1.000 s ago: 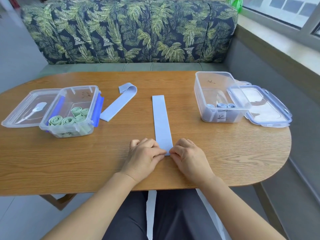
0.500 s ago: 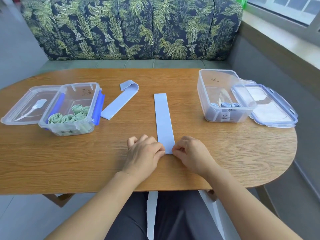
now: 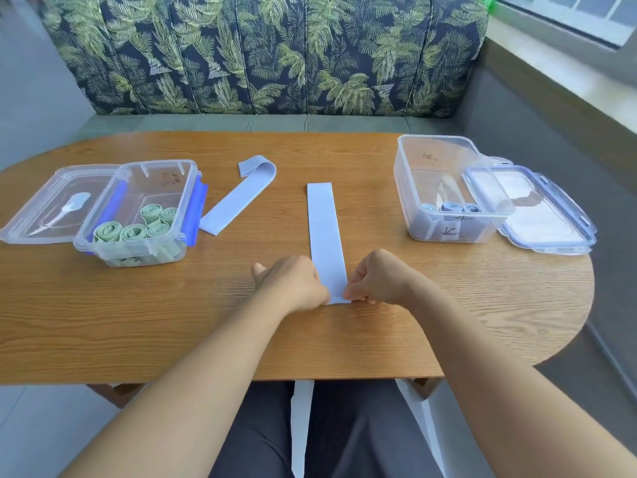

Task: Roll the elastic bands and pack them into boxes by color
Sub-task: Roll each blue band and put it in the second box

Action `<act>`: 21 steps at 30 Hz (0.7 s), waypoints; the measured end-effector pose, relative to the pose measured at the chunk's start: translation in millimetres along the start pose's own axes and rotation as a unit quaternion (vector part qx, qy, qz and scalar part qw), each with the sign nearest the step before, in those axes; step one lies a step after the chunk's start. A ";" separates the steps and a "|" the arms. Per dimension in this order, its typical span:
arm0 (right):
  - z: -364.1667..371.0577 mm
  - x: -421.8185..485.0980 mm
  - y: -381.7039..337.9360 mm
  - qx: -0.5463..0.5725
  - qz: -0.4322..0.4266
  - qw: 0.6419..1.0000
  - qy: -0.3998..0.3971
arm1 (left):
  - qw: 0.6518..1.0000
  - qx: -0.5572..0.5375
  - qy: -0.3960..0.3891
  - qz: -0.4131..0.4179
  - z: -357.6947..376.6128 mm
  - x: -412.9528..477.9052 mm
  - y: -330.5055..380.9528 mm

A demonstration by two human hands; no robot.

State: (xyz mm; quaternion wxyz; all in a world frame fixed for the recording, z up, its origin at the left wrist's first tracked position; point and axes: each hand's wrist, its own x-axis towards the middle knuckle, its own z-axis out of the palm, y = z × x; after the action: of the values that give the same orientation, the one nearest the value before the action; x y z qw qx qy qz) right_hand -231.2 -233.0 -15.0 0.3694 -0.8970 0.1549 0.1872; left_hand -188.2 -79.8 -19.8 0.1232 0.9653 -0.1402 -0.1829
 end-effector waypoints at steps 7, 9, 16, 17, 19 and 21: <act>-1.4 4.9 -4.7 -0.018 0.030 0.999 -0.024 | 0.997 0.061 0.050 -0.007 -6.5 -2.6 7.7; -2.3 4.8 -5.8 -0.024 0.034 0.999 -0.029 | 0.997 -0.001 0.039 0.071 -1.7 -6.9 3.7; -0.5 0.1 1.7 -0.014 0.007 1.000 -0.004 | 0.957 0.000 0.114 0.266 22.1 -17.0 -16.8; 0.7 -0.4 3.9 -0.003 0.000 1.000 0.003 | 0.946 0.002 0.139 0.293 23.8 -18.6 -18.7; 3.4 -1.6 8.2 0.014 -0.011 1.000 0.022 | 0.931 0.005 0.178 0.319 28.7 -20.9 -22.5; 6.9 -3.2 12.3 0.017 -0.025 0.999 0.035 | 0.923 -0.003 0.209 0.324 35.2 -19.3 -24.9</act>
State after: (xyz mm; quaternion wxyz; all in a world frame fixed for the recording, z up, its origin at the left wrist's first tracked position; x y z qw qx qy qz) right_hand -240.6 -235.9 -25.5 0.3835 -0.9001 0.1486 0.1437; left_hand -213.5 -57.1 -52.6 0.2051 0.8832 -0.4156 0.0719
